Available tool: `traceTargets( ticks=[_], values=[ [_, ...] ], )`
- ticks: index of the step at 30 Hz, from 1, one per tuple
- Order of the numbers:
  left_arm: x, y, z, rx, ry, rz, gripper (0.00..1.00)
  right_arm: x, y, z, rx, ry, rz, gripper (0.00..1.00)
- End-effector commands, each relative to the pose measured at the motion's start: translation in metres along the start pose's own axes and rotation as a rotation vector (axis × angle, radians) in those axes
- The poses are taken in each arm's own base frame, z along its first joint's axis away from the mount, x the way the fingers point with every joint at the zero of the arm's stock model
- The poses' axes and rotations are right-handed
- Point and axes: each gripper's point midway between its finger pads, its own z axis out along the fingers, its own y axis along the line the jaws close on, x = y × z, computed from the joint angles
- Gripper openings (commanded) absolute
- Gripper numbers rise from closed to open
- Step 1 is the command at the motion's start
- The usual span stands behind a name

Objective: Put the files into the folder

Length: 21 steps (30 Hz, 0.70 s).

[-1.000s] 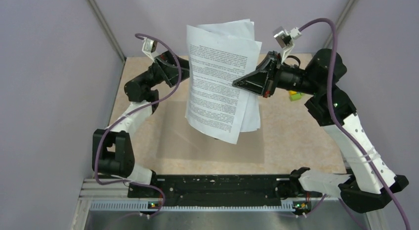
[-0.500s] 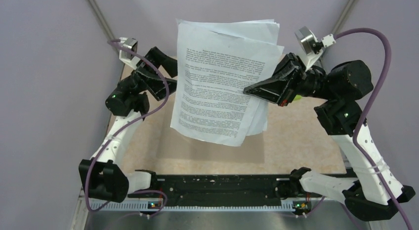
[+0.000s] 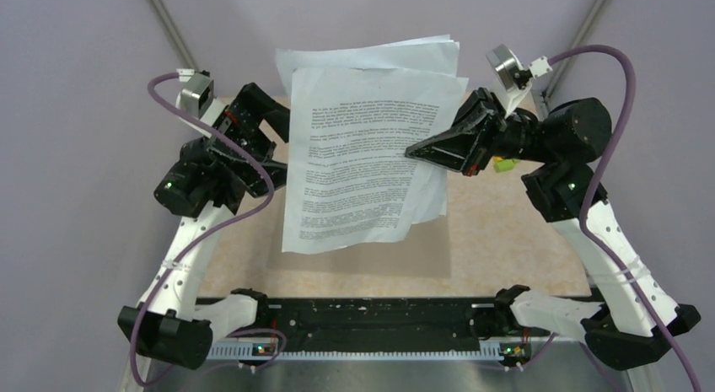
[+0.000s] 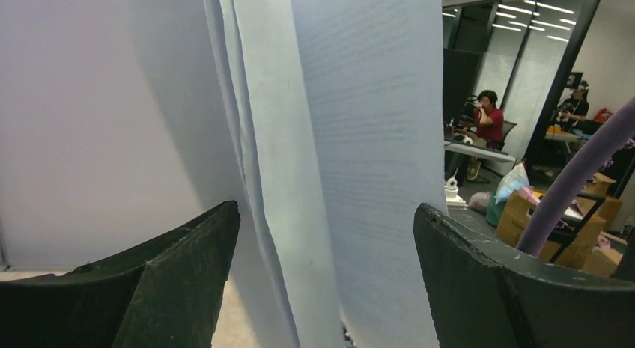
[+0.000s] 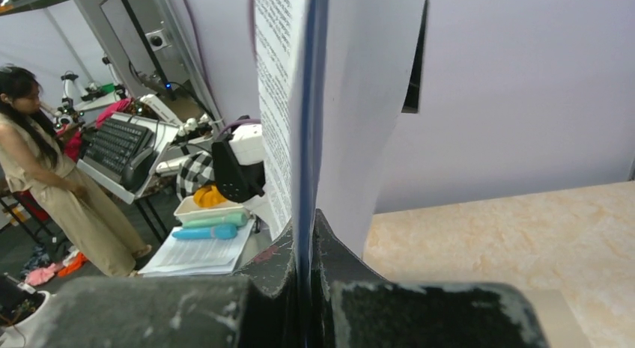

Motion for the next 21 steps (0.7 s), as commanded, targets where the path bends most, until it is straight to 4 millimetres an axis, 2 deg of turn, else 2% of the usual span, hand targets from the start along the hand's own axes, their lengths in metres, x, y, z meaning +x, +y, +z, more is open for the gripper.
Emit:
traceTargets(
  ticks=[1,6,9,17,21],
  values=[
    [-0.006,-0.028,0.01,0.035,0.023,0.069,0.9,-0.004,-0.007,0.006,-0.005,-0.016,-0.053,0.0],
    [-0.011,-0.043,0.013,0.007,0.034,0.105,0.89,-0.005,-0.025,0.006,0.089,0.012,-0.088,0.0],
    [-0.011,-0.036,0.013,-0.068,0.034,0.156,0.89,-0.007,-0.024,0.008,0.076,0.007,-0.09,0.0],
    [-0.004,-0.031,0.015,-0.061,0.039,0.115,0.85,-0.004,-0.03,0.01,0.074,0.004,-0.079,0.0],
    [-0.003,-0.012,0.014,-0.156,0.048,0.101,0.78,-0.003,-0.03,0.011,0.07,-0.003,-0.066,0.0]
  ],
)
